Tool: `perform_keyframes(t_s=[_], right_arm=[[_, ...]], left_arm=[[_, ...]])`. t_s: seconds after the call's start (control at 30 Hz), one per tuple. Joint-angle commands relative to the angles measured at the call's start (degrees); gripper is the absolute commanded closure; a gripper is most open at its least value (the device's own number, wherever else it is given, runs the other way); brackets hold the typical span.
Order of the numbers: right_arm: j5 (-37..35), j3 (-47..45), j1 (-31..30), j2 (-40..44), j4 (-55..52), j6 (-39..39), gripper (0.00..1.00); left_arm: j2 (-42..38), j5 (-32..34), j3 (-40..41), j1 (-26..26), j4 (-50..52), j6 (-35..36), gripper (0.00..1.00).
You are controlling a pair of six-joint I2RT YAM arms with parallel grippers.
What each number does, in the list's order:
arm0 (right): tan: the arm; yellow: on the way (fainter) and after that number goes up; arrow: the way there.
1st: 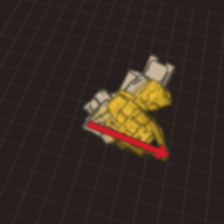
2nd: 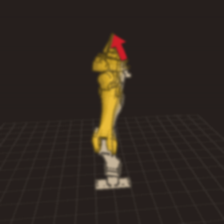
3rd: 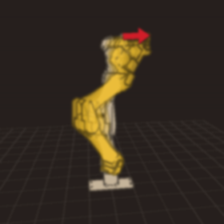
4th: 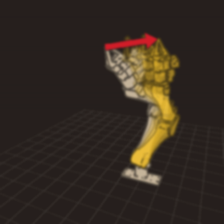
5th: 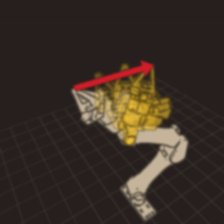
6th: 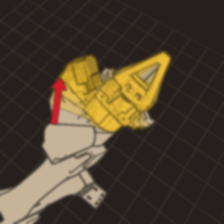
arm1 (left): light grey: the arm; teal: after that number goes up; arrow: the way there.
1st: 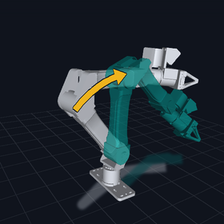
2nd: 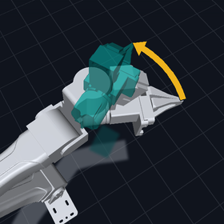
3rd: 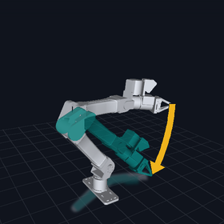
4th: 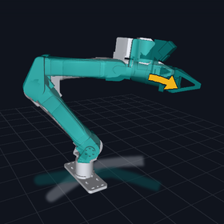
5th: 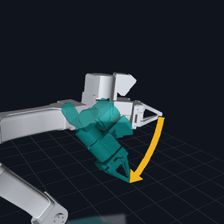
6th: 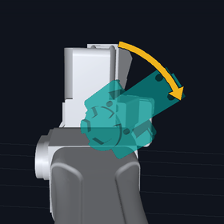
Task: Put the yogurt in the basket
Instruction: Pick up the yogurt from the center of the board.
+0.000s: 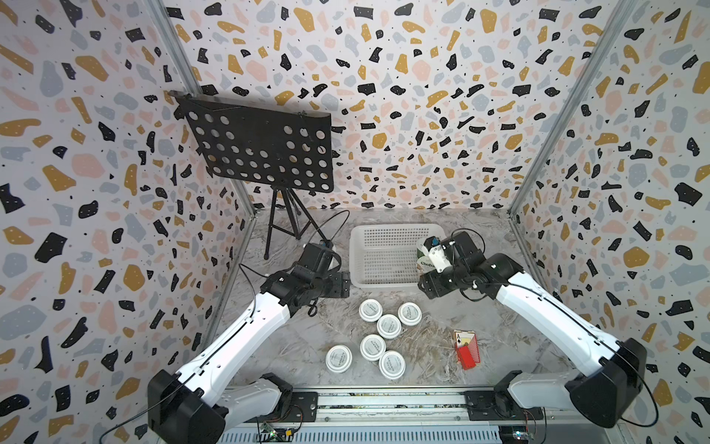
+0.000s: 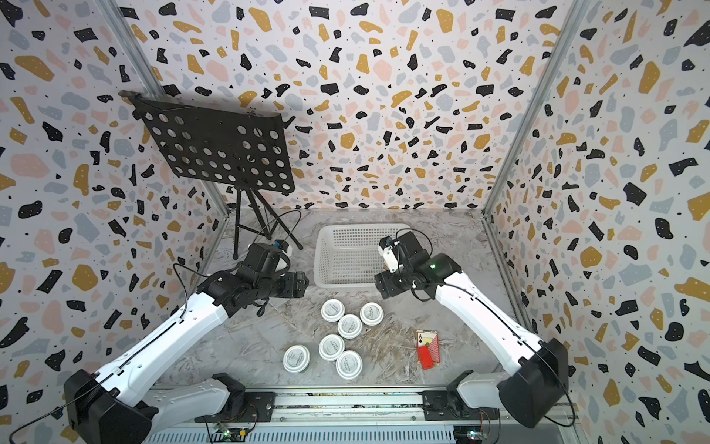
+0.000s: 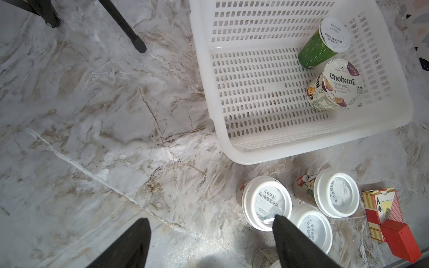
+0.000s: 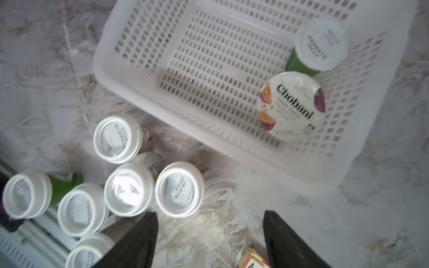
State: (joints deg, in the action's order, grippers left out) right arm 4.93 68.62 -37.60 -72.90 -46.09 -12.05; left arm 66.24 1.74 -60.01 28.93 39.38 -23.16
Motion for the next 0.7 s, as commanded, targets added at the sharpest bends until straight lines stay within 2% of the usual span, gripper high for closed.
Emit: perform_keyframes(t_s=[0.0,0.2,0.67], right_arm=[[0.0,-3.9,-4.2,3.1,-2.8,-4.8,0.24],[-4.0,-6.1,-10.6,1.2,-0.4,-7.5,0.15],[-4.8,-5.2,-10.7,-7.9,4.2,-7.2,0.13]], left_arm=[[-0.9,-0.4,0.5,-0.2,-1.0,0.5,0.14],[-1.6,0.5,0.8,-0.3,-1.0,0.7,0.14],[-3.5,1.9,2.2,-0.3,-0.7,1.2,0.13]])
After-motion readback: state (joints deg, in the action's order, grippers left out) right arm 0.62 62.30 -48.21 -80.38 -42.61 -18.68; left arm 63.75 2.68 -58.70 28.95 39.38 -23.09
